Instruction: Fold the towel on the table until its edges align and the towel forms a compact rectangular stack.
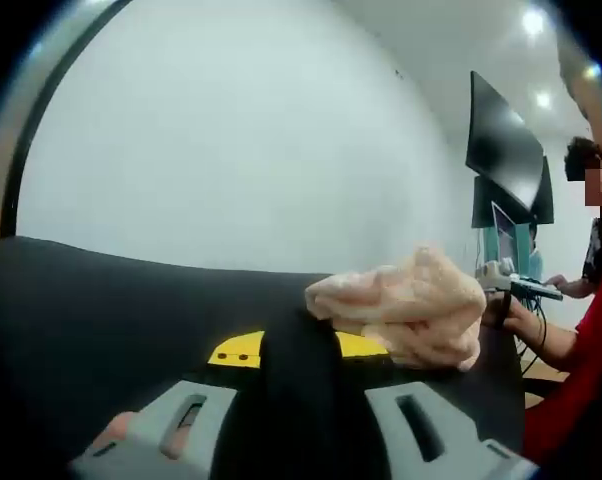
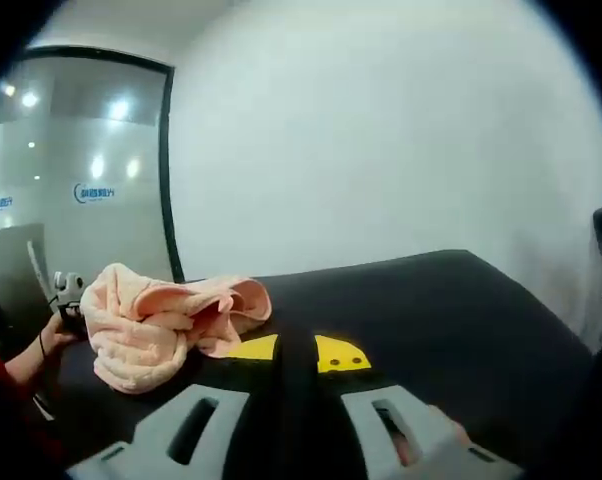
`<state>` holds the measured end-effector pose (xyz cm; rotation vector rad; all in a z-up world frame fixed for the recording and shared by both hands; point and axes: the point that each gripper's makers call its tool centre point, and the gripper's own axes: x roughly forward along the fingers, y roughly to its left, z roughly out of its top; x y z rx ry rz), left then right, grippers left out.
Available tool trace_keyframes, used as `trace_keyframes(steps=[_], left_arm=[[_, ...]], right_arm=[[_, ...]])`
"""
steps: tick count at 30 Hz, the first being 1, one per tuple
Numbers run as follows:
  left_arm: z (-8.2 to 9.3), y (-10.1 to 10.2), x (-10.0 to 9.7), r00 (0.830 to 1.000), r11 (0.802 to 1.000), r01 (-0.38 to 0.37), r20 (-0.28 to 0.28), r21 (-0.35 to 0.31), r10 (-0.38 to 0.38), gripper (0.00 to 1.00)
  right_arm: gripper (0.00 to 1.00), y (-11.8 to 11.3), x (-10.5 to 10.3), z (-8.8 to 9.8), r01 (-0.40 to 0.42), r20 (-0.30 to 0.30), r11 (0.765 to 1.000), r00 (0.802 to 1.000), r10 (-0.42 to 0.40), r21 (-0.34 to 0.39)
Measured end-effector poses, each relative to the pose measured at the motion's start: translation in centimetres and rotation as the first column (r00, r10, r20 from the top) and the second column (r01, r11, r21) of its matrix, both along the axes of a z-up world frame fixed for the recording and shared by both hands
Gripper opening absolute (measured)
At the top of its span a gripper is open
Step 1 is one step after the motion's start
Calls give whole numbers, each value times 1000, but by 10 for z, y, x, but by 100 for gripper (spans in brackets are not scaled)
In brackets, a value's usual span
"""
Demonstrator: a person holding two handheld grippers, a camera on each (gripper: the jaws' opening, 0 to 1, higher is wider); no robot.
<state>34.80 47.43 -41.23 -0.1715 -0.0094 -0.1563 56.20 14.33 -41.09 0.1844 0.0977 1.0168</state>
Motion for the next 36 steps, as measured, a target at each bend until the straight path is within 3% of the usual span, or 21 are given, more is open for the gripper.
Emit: trace_keyframes(steps=[31,34,36], left_arm=[[0,0,0,1000,1000,5,0,9,-5,28],[0,0,0,1000,1000,5,2,8,-5,28],[0,0,0,1000,1000,5,0,7,-5,28]], right_arm=[[9,6,-8,2,-20,28,1000,999,20,-15],[9,12,-14,-1,-50,-1,998,999,50,-29],[8,20,-23,8,-93,-62,995,994,95,30]])
